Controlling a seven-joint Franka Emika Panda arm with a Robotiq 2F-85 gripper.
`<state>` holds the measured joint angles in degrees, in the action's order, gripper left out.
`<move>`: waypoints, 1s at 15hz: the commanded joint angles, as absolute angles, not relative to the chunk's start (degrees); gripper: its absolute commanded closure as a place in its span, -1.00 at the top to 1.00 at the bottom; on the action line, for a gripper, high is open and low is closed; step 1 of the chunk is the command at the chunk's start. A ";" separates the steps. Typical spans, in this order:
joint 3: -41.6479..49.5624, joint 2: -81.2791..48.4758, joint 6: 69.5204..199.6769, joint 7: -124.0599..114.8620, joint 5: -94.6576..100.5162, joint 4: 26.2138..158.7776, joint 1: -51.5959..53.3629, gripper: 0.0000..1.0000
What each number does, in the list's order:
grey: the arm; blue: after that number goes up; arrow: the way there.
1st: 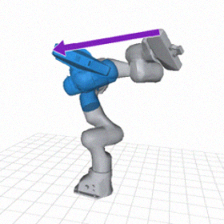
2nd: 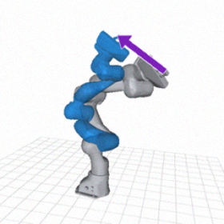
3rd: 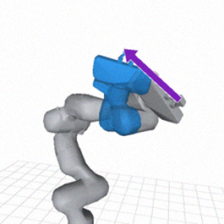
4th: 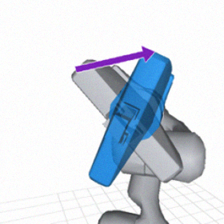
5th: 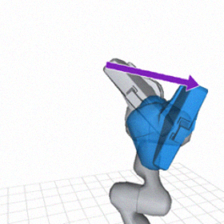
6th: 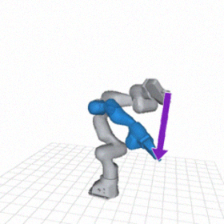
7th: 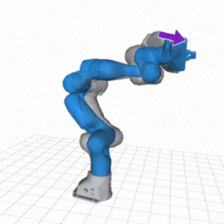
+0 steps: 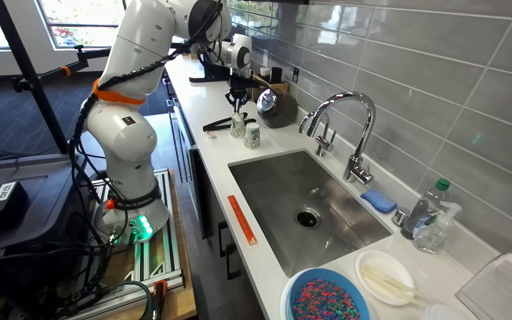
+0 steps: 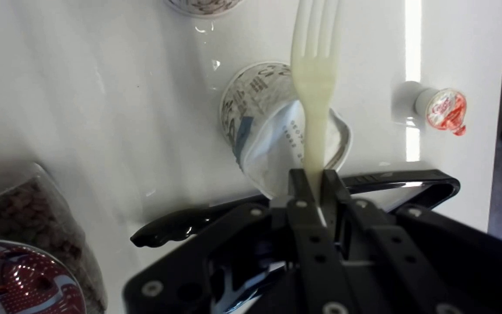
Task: Remove the fork from the top of the cup
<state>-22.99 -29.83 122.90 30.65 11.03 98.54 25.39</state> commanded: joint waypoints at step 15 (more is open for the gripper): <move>-22.38 -32.49 119.16 29.57 12.19 94.90 26.78 -0.94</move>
<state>-22.82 -31.26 121.41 30.62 11.03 96.96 25.85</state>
